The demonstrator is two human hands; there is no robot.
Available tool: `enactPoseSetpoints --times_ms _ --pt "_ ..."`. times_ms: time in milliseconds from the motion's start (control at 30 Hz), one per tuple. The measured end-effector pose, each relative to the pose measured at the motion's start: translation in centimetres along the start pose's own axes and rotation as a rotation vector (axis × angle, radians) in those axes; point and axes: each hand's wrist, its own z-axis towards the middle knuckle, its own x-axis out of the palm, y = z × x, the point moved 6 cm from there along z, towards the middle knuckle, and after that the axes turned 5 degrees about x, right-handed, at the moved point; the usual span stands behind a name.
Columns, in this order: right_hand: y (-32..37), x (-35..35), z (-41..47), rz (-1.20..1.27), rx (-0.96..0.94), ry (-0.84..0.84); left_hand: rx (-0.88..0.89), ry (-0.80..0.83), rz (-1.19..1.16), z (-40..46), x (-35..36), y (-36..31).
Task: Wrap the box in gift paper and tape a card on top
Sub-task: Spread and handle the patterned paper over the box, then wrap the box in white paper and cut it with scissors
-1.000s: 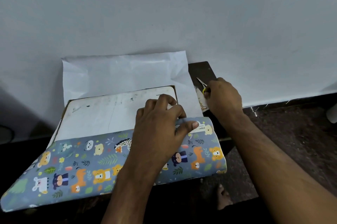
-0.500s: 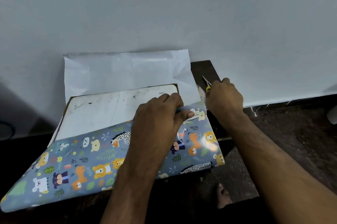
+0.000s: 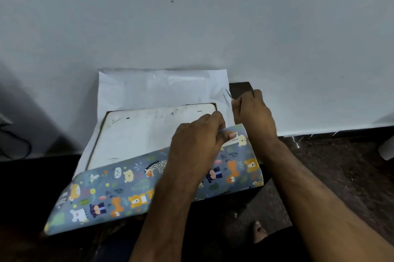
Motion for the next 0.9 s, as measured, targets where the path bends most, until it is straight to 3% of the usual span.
enactPoseSetpoints --times_ms 233,533,767,900 --pt "-2.6 -0.1 -3.8 -0.102 0.134 0.193 0.017 -0.043 -0.078 -3.4 -1.2 -0.1" --pt "-1.5 0.3 -7.9 -0.218 0.101 0.319 -0.017 -0.007 -0.095 -8.5 -1.8 -0.1" --pt "1.3 -2.3 -8.3 0.163 -0.113 0.291 -0.209 -0.242 -0.246 -11.7 -4.3 3.4" --pt "1.8 -2.3 -8.7 0.344 -0.038 0.388 -0.369 -0.425 -0.137 -13.1 -6.0 8.0"
